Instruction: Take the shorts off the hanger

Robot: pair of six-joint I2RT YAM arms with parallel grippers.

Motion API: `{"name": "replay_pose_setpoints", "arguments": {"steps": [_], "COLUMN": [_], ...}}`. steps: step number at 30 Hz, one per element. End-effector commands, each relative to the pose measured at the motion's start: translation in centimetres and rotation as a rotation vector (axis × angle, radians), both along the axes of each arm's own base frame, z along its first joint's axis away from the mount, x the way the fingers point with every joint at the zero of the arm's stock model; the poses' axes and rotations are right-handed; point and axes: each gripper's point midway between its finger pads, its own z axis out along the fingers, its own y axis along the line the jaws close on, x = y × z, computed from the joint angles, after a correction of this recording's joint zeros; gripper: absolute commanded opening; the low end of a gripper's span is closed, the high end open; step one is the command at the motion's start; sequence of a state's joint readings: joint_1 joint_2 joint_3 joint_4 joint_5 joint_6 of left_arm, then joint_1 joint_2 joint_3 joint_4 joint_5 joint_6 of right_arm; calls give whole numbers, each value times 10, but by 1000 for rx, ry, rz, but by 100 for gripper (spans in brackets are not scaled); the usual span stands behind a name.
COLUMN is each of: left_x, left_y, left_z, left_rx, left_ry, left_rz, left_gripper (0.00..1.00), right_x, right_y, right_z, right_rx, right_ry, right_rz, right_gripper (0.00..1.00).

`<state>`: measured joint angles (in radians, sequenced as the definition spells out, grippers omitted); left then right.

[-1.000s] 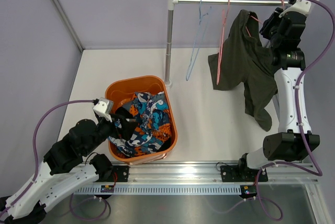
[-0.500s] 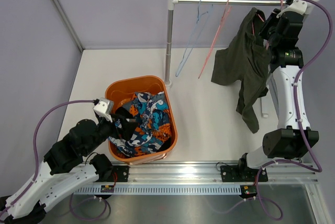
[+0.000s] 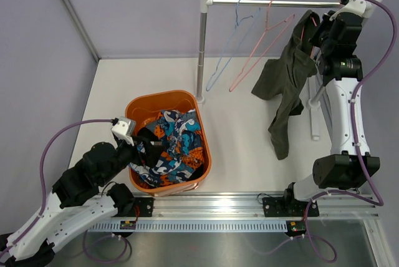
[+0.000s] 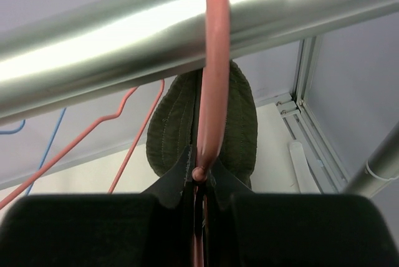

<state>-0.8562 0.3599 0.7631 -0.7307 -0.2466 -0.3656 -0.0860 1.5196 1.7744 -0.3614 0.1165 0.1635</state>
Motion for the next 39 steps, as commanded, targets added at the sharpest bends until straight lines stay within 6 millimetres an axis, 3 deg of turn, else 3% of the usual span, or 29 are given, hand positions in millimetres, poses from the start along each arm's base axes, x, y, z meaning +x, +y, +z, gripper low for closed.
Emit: {"name": "replay_pose_setpoints", "arguments": {"steps": [1, 6, 12, 17, 19, 21, 22, 24, 25, 28, 29, 30, 31, 32, 36, 39], "left_x": [2, 3, 4, 5, 5, 5, 5, 5, 5, 5, 5, 5, 4, 5, 9, 14], "left_y": [-6, -5, -5, -4, -4, -5, -6, -8, -8, -11, -12, -13, -17, -19, -40, -68], "left_z": [8, 8, 6, 5, 4, 3, 4, 2, 2, 1, 0, 1, 1, 3, 19, 40], "left_rx": [-15, -13, -5, 0, 1, 5, 4, 10, 12, 16, 17, 15, 14, 7, -59, -153], "left_ry": [-28, -27, -21, -17, -16, -12, -11, -6, -5, 1, 4, 4, 10, 6, 27, 37], "left_rz": [-19, -16, -10, 0, 0, -2, -6, -11, -16, -25, -29, -32, -48, -56, -88, -135], "left_gripper": [99, 99, 99, 99, 99, 99, 99, 99, 99, 99, 99, 99, 99, 99, 98, 96], "right_x": [-24, -55, -86, -106, -116, -129, -134, -153, -159, -184, -198, -205, -212, -227, -240, -243], "right_y": [-1, 0, -6, 5, 27, 44, 72, 95, 123, 150, 177, 182, 192, 220, 265, 280], "right_z": [64, 102, 113, 78, 58, 23, 9, -10, -40, -77, -83, -93, -97, -101, -108, -99], "right_rx": [3, -3, 18, 94, 107, 115, 122, 132, 127, 137, 152, 143, 142, 139, 23, -56], "right_ry": [-146, -224, -264, -187, -124, -13, 29, 68, 137, 206, 219, 233, 241, 254, 291, 273], "right_rz": [-22, -49, -101, -69, 16, 67, 149, 208, 282, 329, 409, 408, 430, 521, 550, 528], "right_gripper": [1, 0, 0, 0, 0, 0, 0, 0, 0, 0, 0, 0, 0, 0, 0, 0]}}
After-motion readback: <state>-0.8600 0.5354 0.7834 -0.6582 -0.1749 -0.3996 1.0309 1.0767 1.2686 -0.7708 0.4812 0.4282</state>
